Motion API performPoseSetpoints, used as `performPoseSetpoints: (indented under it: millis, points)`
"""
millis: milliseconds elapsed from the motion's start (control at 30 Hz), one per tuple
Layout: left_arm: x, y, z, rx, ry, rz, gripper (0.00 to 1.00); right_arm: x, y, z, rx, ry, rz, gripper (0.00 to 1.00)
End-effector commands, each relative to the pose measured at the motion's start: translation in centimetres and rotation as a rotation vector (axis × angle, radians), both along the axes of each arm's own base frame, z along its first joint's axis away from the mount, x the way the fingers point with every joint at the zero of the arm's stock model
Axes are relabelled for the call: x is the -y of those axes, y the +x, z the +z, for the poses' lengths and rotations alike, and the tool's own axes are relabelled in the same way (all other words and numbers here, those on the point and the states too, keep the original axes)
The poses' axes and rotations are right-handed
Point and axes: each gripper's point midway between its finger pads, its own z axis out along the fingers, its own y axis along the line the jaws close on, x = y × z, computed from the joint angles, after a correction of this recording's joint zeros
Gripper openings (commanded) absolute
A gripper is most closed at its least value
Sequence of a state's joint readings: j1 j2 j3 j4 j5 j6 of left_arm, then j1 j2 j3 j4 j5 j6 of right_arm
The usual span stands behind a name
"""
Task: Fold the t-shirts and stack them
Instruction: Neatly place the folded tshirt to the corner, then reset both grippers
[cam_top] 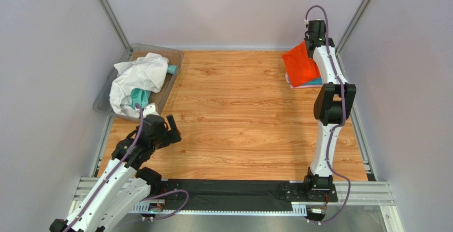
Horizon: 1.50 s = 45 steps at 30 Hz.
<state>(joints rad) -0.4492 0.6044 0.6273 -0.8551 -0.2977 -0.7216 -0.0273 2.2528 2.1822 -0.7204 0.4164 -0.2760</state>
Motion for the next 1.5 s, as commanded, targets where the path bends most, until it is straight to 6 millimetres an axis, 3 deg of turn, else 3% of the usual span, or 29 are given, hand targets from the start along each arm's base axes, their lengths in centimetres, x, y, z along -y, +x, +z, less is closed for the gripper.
performPoseSetpoints:
  millis: [0,233,400,433,467,533,567,600,867,900,967,1000,1067,1100,1133,1167,1200,1233,1467]
  points:
    - [-0.3,0.5,1.3,0.021,-0.001,0.031,1.00,1.7,1.4,1.0,0.094,0.069,-0.055,0.00]
    - [-0.7,1.0,2.2,0.029,0.035,0.038,1.00,4.1,1.6,-1.6,0.071,0.084,-0.110,0.01]
    - [-0.8,1.1,2.3,0.031,0.038,0.050,1.00,5.3,1.7,-3.3,0.061,0.107,-0.145,0.12]
    - [-0.8,1.1,2.3,0.031,0.035,0.051,1.00,5.6,1.7,-3.6,0.059,0.103,-0.157,0.19]
    - [-0.8,1.1,2.2,0.026,0.035,0.051,1.00,5.9,1.8,-3.6,0.063,0.095,-0.168,0.44]
    - [-0.7,1.1,2.3,0.026,0.032,0.052,1.00,6.6,1.9,-3.3,0.072,0.066,-0.197,0.71]
    - [-0.7,1.2,2.3,0.024,0.032,0.050,1.00,6.8,1.9,-3.3,0.072,0.059,-0.205,0.93]
    - [-0.6,1.2,2.5,0.026,0.030,0.049,1.00,7.1,1.8,-2.8,0.083,0.045,-0.221,1.00]
    - [-0.4,1.5,3.7,0.059,0.021,0.036,1.00,7.0,0.5,1.7,0.164,0.060,-0.256,1.00]
    - [-0.4,1.6,4.0,0.069,0.018,0.032,1.00,6.8,0.1,3.4,0.195,0.075,-0.249,1.00]
    - [-0.2,1.6,4.3,0.080,0.006,0.022,1.00,6.2,-1.0,3.6,0.195,0.112,-0.258,1.00]
    - [-0.1,1.7,4.5,0.084,0.002,0.018,1.00,5.8,-1.7,5.8,0.236,0.130,-0.255,1.00]
    - [0.3,1.8,4.7,0.096,-0.013,0.003,1.00,5.1,-3.0,5.8,0.235,0.176,-0.266,1.00]
    - [0.4,1.8,4.9,0.100,-0.018,-0.001,1.00,4.3,-3.9,7.6,0.277,0.225,-0.260,1.00]
    - [0.6,1.7,4.9,0.101,-0.025,-0.010,1.00,3.9,-4.6,8.0,0.286,0.249,-0.264,1.00]
    - [0.7,1.8,5.1,0.109,-0.031,-0.015,1.00,3.3,-5.6,6.7,0.268,0.291,-0.288,1.00]
    - [0.8,1.8,5.1,0.113,-0.036,-0.020,1.00,2.5,-6.7,8.5,0.303,0.330,-0.275,1.00]
    - [0.9,1.7,5.0,0.112,-0.042,-0.030,1.00,2.0,-7.4,8.6,0.308,0.357,-0.276,1.00]
    - [2.1,1.6,5.1,0.131,-0.077,-0.102,1.00,-2.1,-14.3,7.9,0.270,0.488,-0.278,1.00]
